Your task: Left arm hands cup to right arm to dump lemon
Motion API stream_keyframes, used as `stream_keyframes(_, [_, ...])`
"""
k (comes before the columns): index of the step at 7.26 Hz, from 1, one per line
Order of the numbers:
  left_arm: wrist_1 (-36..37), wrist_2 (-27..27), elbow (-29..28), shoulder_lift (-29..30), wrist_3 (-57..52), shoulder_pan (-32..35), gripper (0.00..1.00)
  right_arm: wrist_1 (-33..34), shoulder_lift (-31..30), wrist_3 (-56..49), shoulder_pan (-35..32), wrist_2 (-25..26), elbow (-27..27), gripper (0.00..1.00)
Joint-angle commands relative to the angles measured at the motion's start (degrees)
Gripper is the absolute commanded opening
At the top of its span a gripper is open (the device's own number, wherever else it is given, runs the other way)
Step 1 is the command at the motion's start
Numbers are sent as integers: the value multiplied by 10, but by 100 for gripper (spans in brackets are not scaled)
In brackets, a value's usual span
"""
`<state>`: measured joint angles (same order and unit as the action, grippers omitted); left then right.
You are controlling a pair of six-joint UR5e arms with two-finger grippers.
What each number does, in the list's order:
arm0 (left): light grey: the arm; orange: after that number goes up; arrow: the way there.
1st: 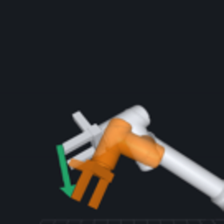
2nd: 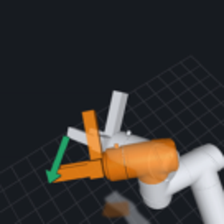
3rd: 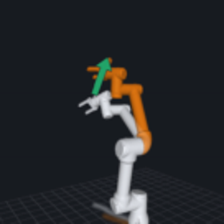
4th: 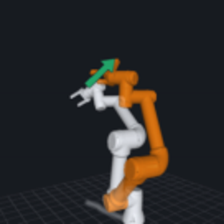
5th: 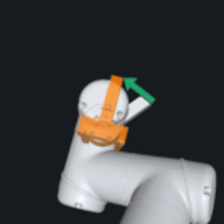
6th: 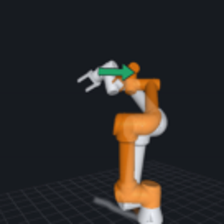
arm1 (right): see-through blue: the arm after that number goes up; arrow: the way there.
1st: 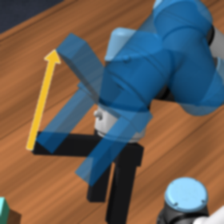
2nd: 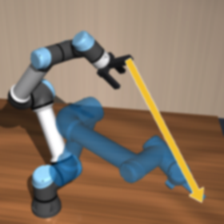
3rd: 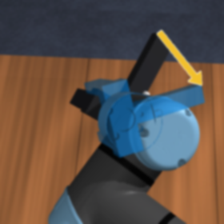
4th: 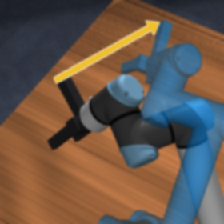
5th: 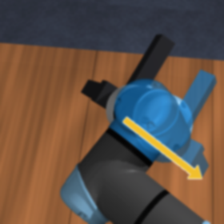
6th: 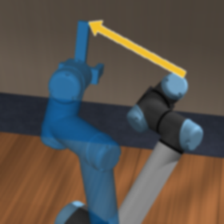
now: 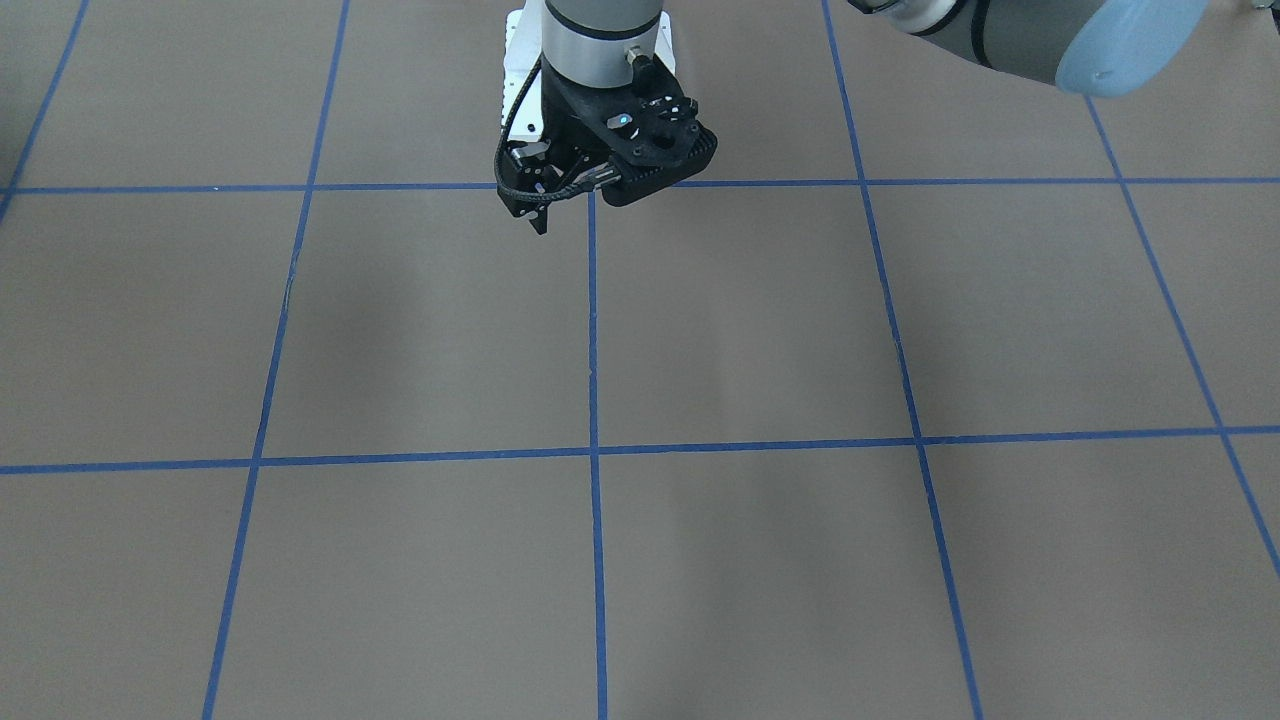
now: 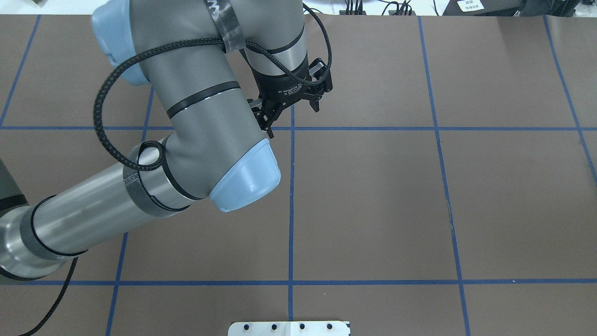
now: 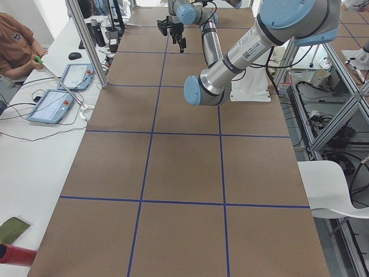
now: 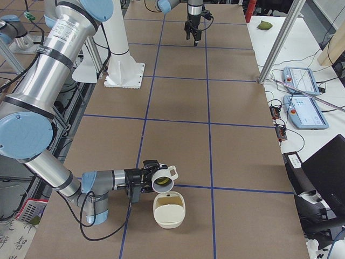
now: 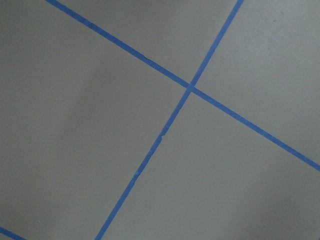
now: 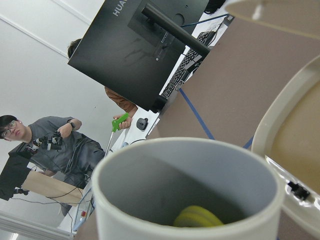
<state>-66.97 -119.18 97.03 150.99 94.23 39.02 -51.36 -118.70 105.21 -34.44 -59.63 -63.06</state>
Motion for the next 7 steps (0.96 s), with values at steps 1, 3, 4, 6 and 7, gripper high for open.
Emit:
stream_keyframes(1, [0,6,0,0,-2,0,100,-1,15,67,-17,-8,26,11])
stream_keyframes(3, [1,10,0,1,-3,1,100,2,42,121,-139,-126,38,10])
stream_keyframes(4, [1,10,0,0,-3,2,100,5,71,155,-206,-199,59,10])
stream_keyframes(6, [1,10,0,1,-3,4,100,4,103,212,-256,-254,84,11])
stream_keyframes(7, [1,10,0,1,-3,5,100,3,109,237,-275,-280,84,11])
